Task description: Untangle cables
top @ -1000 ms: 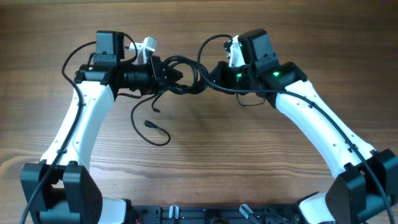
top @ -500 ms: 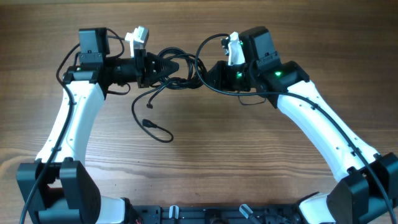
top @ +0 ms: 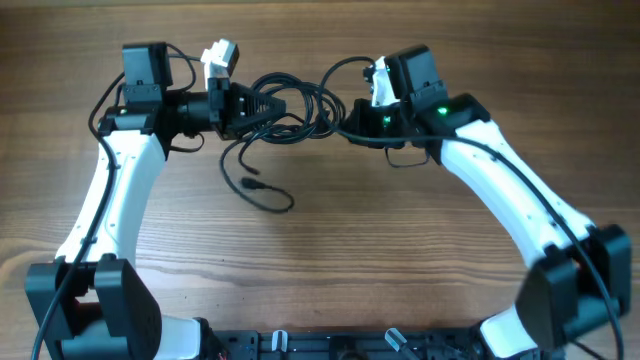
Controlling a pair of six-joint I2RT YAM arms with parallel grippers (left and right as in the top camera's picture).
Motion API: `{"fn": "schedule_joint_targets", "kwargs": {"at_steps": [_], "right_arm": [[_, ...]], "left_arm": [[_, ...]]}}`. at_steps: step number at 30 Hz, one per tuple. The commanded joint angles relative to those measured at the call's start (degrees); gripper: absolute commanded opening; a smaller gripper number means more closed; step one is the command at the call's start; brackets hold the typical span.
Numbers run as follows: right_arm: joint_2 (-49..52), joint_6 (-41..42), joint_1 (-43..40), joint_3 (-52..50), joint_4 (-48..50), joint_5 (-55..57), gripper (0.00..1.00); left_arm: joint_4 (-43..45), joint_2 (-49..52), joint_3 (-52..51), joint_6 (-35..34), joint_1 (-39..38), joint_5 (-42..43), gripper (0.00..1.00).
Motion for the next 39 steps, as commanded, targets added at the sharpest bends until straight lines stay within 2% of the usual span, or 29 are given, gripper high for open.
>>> {"fn": "schedule_joint_targets", "kwargs": {"at_steps": [1,5,8,11,16,20,23,25,26,28,34,39], "right_arm": [[3.6,0.7,-1.5,-0.4,0.1,2.5,0.07],[3.7,-1.4,-3.2,-0.4,2.2,-3.0,0.09],[1.8,-3.2,-4.7,-0.4,3.7,-9.4,0.22],[-1.1,-4.4,-5.7,-0.4,3.7,-13.4,0.38],[-6.7,-4.3,-6.6,-0.4,3.1,-17.0,0.51],[-9.4,-1.4,-6.5,-0.4,3.2,-19.5,0.52],[-9.5,1.8,-5.6,-0.4,2.5,-19.6,0.48],[-9.5,2.6,-4.2,-0.4,1.7,-19.6,0.44],[-9.5,4.6,-2.5,-0.4,1.3,-19.0,0.40],[-9.5,5.6,-1.2,-0.4,1.3,-17.6,0.40],[-8.7,8.6,2.0,-0.4,1.3,-12.7,0.38],[-7.4,9.4,2.9,-0.4,3.7,-11.6,0.36]], "left_arm": [[0.2,-0.7,0.7,-0.3,0.5,3.9,0.04],[0.5,-0.7,0.7,-0.1,0.5,3.9,0.04],[0.8,-0.7,0.7,0.7,0.5,3.6,0.04],[0.9,-0.7,0.7,6.1,0.5,1.8,0.04],[0.8,-0.7,0.7,6.5,0.5,-9.0,0.04],[0.9,-0.7,0.7,6.1,0.4,-12.7,0.04],[0.9,-0.7,0.7,5.5,0.5,-12.7,0.04],[0.9,-0.7,0.7,3.3,0.5,-14.2,0.04],[0.9,-0.7,0.7,-0.6,0.5,-17.6,0.04],[0.9,-0.7,0.7,-2.9,0.5,-18.8,0.04],[0.8,-0.7,0.7,-9.2,0.0,-18.5,0.04],[0.8,-0.7,0.7,-9.3,-2.3,-16.3,0.04]]}}
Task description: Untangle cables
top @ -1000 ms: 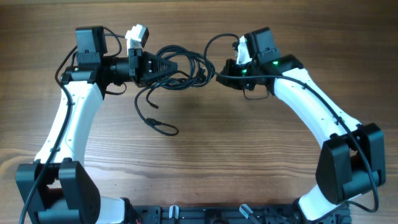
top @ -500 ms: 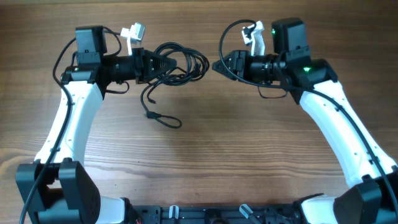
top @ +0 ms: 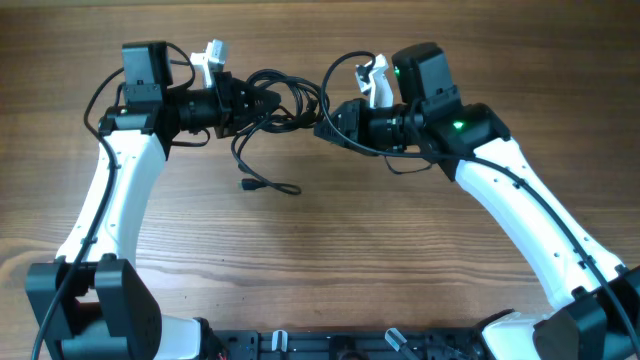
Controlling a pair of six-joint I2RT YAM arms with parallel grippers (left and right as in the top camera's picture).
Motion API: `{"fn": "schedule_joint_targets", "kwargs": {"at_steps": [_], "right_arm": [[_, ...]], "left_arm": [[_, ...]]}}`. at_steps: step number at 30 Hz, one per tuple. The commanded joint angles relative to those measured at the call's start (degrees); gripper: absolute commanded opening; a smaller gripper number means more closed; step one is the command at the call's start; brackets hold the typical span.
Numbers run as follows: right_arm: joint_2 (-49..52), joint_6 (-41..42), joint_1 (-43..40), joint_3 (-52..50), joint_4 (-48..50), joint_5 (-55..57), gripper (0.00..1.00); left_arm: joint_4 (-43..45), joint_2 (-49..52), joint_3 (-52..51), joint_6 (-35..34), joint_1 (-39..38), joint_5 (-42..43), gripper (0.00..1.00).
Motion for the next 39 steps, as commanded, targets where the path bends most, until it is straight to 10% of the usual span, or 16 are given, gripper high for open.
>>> {"fn": "schedule_joint_targets", "kwargs": {"at_steps": [1,18,22,39], "right_arm": [[1.7,2.0,0.5,-0.2,2.1,1.9,0.36],[4.6,1.9,-0.1,-0.2,3.9,4.3,0.20],[4.6,1.4,-0.9,-0.2,3.6,4.2,0.04],[4.6,-3.0,-12.2,-0.2,2.8,-5.1,0.04]], "left_arm": [[0.2,-0.7,0.7,-1.9,-2.5,2.5,0.04],[0.2,-0.7,0.7,-0.9,-6.9,2.5,0.04],[0.2,-0.7,0.7,3.6,-6.8,2.5,0.04],[-6.6,-0.7,0.7,22.9,-6.8,-2.1,0.04]]}}
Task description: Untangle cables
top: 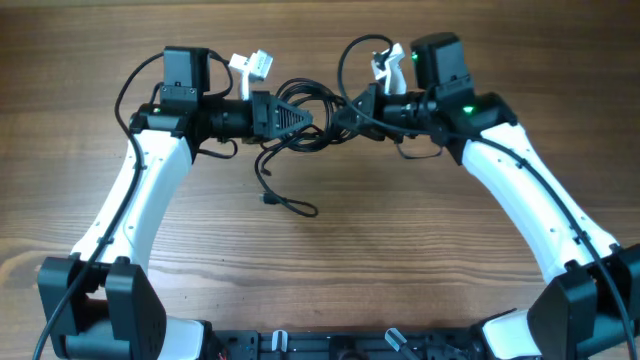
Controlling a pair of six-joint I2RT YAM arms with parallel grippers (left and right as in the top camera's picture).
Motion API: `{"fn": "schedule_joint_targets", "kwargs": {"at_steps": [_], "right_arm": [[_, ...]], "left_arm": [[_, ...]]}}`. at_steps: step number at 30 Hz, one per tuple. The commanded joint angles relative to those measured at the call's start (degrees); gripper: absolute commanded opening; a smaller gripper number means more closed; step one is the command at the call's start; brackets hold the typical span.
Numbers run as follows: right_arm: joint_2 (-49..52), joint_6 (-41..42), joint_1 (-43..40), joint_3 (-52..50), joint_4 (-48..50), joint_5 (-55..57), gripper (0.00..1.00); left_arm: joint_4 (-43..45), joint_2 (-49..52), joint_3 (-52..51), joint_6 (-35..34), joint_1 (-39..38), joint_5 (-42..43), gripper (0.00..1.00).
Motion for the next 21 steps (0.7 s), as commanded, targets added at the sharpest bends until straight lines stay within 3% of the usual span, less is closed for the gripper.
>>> {"fn": "schedule_joint_targets", "kwargs": {"at_steps": [1,9,13,21], "right_arm": [[1.2,-3.4,-6.5,-0.2,0.3,-0.8,0.04],[1.2,-3.2,-13.7,-0.2,4.1,-8.1,0.04],[1.2,-3.2,-13.6,-0.2,5.4,-9.4,0.04],[1.2,-2.9,-9.1,-0.2,8.9,-8.8,0.04]], "left_arm": [[-2.4,-0.7,0.7,4.9,0.7,-1.6,0.04],[-10.2,-0.7,0.7,13.3,0.7,-5.4,0.04],[-10.6,-0.7,0.7,13.3,0.7,-5.3,0.04],[-10.6,-0.7,0.7,16.4,0.0,16.8,0.04]]}}
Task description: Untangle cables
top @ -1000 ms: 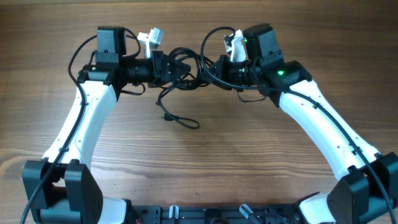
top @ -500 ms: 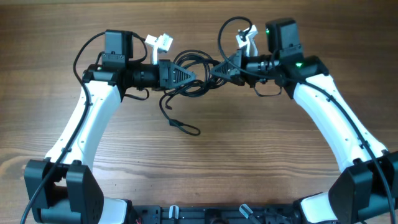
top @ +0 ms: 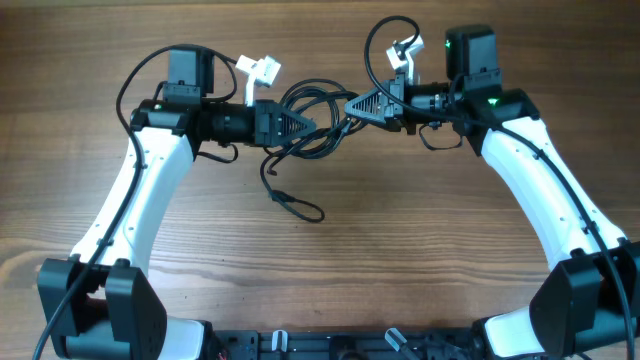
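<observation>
A tangle of black cable (top: 310, 110) hangs in loops between my two grippers over the wooden table (top: 330, 260). My left gripper (top: 305, 125) points right and is shut on the left side of the tangle. Facing it, my right gripper (top: 352, 106) points left and is shut on the cable at the right side. A loose end with a plug (top: 278, 195) trails down onto the table below the left gripper, ending in a small loop (top: 305, 209). Another strand arcs up over the right gripper (top: 385, 30).
White fittings stand on each wrist, one (top: 260, 68) on the left arm and one (top: 403, 50) on the right. The arm bases (top: 100, 310) occupy the near corners, and a black rail (top: 340, 345) runs along the near edge.
Both grippers have shifted right with the cable still held. The right gripper sits farther right and slightly higher. The trailing plug end has moved right along the table.
At first both grippers held the tangle at the far middle, the loose end lying left of centre. Then the right gripper was closer to the left one. By the last earlier moment both arms stood farther right, and now farther right again, the tangle stretched between them.
</observation>
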Controlling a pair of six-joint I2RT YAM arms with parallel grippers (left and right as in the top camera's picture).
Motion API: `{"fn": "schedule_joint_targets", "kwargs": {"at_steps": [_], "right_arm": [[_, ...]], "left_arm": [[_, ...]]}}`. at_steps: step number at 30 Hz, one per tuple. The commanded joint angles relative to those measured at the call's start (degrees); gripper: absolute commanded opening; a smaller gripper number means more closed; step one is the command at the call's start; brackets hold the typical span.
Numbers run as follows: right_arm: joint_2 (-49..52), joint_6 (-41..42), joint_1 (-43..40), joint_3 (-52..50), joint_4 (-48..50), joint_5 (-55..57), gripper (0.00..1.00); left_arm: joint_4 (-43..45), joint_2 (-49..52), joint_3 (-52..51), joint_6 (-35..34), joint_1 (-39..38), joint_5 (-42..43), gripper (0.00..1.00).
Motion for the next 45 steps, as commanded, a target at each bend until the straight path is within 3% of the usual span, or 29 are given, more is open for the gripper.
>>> {"fn": "schedule_joint_targets", "kwargs": {"at_steps": [1,6,18,26,28,31,32,37,45], "right_arm": [[0.4,-0.7,-1.6,0.9,3.8,8.3,0.04],[0.4,0.6,1.8,0.9,7.6,13.8,0.04],[0.8,0.0,6.9,0.9,5.0,24.6,0.04],[3.3,0.2,7.8,0.9,4.0,25.0,0.06],[2.7,0.2,6.5,0.9,3.8,24.3,0.20],[1.6,0.0,3.6,0.9,0.1,22.9,0.53],[1.5,-0.2,2.9,0.9,-1.7,22.9,0.57],[1.5,-4.2,1.7,0.9,-11.7,26.6,0.69],[1.5,-4.9,1.7,0.9,-18.5,32.8,0.72]], "left_arm": [[-2.4,-0.7,-1.2,4.9,0.5,15.6,0.04],[-2.3,-0.7,-1.2,4.6,-1.0,21.3,0.04],[-1.5,-0.7,-1.2,4.4,-2.5,21.4,0.04],[0.1,-0.7,-1.2,4.5,-2.5,18.5,0.04],[-0.2,-0.7,-1.2,4.4,-2.5,9.1,0.04],[-1.3,-0.4,-1.7,-0.8,-2.5,-5.5,0.04],[-1.2,-0.1,-2.0,-2.6,-2.5,-7.5,0.04],[-0.7,2.8,-3.5,-6.4,-2.5,-13.0,0.04],[-0.5,13.1,-3.5,-10.6,-2.5,-12.5,0.04]]}}
